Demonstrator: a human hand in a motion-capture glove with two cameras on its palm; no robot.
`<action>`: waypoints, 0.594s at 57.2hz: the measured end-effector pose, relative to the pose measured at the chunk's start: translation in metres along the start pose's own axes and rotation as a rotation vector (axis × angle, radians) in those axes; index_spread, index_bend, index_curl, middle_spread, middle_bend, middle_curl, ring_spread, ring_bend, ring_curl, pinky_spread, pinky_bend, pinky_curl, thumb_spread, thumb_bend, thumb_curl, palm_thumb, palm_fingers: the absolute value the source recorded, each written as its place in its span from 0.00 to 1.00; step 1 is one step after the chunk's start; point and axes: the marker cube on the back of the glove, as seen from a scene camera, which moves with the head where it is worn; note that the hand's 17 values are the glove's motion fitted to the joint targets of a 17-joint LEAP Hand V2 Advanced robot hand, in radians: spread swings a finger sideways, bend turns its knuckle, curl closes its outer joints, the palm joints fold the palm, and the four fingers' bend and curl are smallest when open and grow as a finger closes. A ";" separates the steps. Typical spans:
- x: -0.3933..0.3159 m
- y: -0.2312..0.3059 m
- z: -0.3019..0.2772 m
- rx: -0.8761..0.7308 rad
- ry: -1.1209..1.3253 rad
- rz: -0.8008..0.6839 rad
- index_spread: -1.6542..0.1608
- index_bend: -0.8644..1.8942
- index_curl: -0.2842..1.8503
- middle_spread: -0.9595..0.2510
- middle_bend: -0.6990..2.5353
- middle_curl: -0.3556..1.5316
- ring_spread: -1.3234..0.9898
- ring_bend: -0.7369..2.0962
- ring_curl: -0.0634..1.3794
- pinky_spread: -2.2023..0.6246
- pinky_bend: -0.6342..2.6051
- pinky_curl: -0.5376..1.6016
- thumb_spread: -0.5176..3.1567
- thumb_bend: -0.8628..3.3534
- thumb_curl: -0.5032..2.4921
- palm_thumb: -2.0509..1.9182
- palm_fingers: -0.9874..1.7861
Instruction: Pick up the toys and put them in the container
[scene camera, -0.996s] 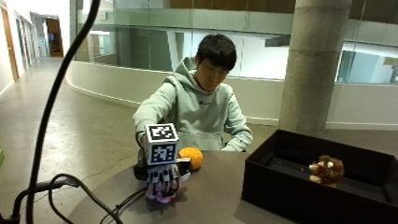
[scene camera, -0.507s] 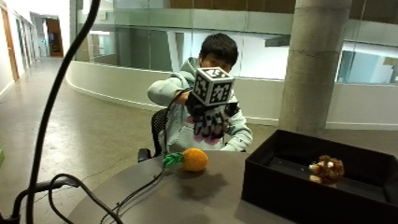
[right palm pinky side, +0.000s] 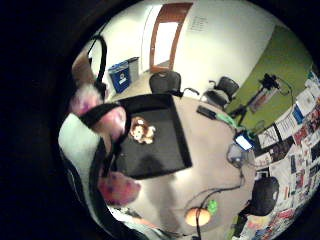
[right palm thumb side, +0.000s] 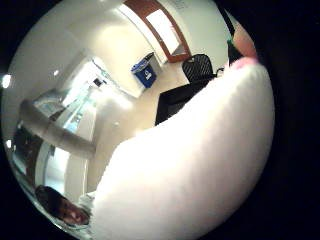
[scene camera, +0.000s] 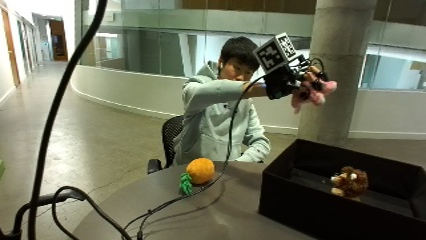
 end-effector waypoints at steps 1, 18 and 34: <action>-0.006 -0.001 0.005 -0.006 -0.012 -0.004 0.74 0.38 0.52 0.51 0.38 0.50 0.38 0.64 0.49 0.63 0.60 0.51 0.26 0.21 0.49 0.70 0.59; -0.017 -0.016 0.066 -0.275 0.010 0.015 0.75 0.34 0.42 0.74 0.24 0.41 0.53 0.33 0.31 0.76 0.55 0.46 0.42 0.19 0.39 0.56 0.19; 0.016 0.018 0.044 -0.406 0.108 0.019 0.76 0.34 0.31 0.79 0.24 0.33 0.57 0.31 0.26 0.80 0.51 0.43 0.46 0.20 0.33 0.54 0.22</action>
